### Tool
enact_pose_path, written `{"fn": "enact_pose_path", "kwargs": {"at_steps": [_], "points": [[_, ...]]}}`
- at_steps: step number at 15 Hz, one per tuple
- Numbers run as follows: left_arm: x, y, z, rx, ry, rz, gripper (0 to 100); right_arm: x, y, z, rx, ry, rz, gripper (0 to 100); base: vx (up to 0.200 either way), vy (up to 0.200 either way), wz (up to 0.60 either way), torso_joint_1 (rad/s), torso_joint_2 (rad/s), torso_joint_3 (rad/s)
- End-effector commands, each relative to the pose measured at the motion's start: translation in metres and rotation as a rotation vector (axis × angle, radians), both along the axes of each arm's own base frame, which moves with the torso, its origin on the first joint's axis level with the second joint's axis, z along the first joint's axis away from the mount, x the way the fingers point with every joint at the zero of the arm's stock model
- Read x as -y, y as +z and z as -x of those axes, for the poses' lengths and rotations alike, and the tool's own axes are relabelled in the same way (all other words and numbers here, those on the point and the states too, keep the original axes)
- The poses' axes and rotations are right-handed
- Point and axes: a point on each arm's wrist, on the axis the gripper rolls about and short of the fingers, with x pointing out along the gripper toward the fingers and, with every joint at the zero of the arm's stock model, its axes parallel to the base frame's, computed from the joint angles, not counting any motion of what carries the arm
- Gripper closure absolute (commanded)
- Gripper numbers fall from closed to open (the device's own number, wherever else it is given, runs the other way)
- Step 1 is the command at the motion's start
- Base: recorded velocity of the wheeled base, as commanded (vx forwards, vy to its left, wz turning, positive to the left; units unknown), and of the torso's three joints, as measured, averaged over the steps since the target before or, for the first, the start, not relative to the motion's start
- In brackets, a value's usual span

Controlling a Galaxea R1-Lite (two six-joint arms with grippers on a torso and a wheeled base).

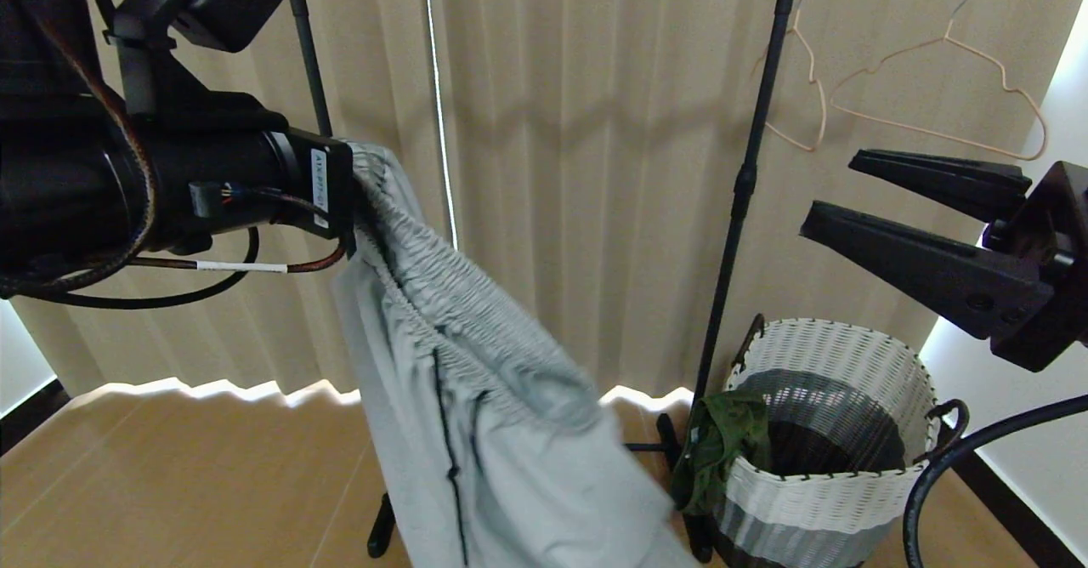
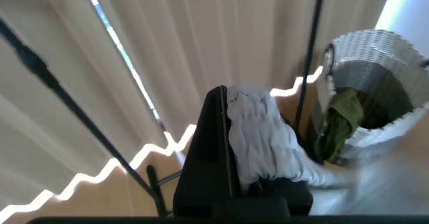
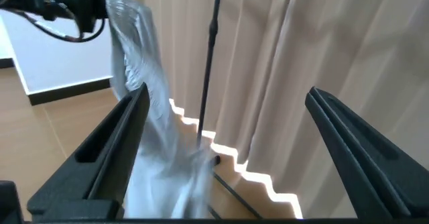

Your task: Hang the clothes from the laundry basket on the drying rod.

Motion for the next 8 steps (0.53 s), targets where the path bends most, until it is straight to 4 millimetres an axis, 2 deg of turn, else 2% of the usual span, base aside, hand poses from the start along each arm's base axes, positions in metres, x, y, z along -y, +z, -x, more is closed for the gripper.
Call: {"fn": "enact_pose_path", "kwargs": {"at_steps": [1,3,4,8], "points": [[-0.002,0.001,0.000,0.005,0.007,0.003,100,0.000,-0.002,0.000,-0.006,0.001,0.006,0,0.000,0.000,0.00,0.000,0.00,0.000],[-0.005,0.001,0.005,0.006,0.009,0.005,100,0.003,-0.010,-0.002,-0.013,-0.035,0.044,0,0.000,0.000,0.00,0.000,0.00,0.000],[-0.010,0.000,0.011,0.007,0.014,-0.003,100,0.012,-0.015,-0.006,0.007,-0.099,0.090,0,0.000,0.000,0.00,0.000,0.00,0.000],[-0.047,-0.023,0.042,0.003,0.089,-0.054,100,0.048,-0.031,-0.017,0.052,-0.367,0.240,0,0.000,0.000,0.00,0.000,0.00,0.000]]}}
